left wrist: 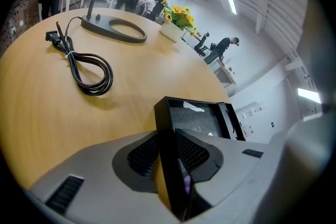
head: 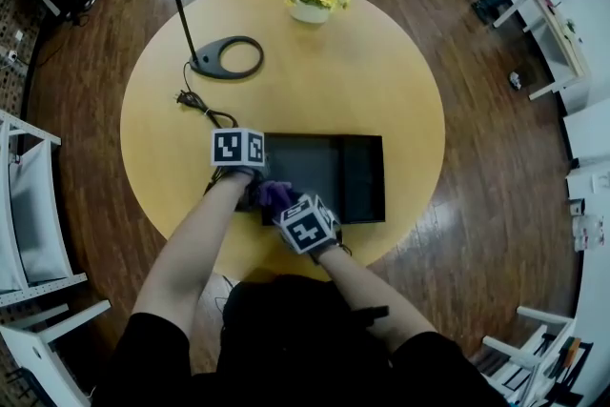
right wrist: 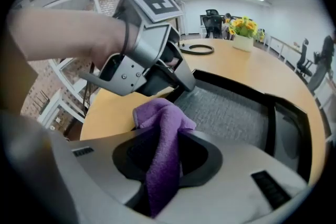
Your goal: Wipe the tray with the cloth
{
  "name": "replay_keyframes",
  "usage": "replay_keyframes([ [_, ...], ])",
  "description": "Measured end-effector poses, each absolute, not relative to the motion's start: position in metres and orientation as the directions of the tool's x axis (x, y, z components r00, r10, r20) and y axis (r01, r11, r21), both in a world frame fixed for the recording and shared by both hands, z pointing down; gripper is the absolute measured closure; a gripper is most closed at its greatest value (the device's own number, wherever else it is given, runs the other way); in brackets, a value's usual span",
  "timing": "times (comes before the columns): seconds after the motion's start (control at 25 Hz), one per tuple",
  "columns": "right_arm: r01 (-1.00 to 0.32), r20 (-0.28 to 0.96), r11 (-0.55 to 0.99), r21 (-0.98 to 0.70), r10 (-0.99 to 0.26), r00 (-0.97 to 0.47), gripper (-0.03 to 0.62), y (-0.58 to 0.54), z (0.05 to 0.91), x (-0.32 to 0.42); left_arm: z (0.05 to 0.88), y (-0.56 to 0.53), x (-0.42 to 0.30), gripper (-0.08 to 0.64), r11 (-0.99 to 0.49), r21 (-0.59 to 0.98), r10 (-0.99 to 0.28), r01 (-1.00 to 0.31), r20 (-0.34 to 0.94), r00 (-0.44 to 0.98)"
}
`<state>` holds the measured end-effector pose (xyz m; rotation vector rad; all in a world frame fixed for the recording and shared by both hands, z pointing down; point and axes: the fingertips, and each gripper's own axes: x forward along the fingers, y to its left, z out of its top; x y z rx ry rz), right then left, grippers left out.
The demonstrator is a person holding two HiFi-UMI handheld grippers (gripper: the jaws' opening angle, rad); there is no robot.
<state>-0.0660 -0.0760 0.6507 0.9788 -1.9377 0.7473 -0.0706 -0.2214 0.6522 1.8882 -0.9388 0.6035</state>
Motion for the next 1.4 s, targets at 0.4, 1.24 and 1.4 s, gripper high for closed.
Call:
replay_keyframes([
  [0.4,-0.877,0.886,0.455,-0.153,-0.330,-0.326,0.489,-0.062,0.661,0.003,0.654,-0.223,-0.075,0.465,-0.277,0.513,-0.369,-0.813,0.724,0.583],
  [1.24,-0.917,0.852,0.313,-0.246,-0.382,-0.359,0.491,-0.057,0.634,0.067,0.651,-0.218,-0.081,0.465,-0.271,0.488,-0.460,-0.830,0.692,0.556],
  [1.4,-0.892,0.762,0.200,-0.405,-0.465,-0.450,0.491,-0.076,0.606,0.090,0.641,-0.200,-0.083,0.393,-0.310,0.484,-0.455,-0.818,0.679,0.575],
])
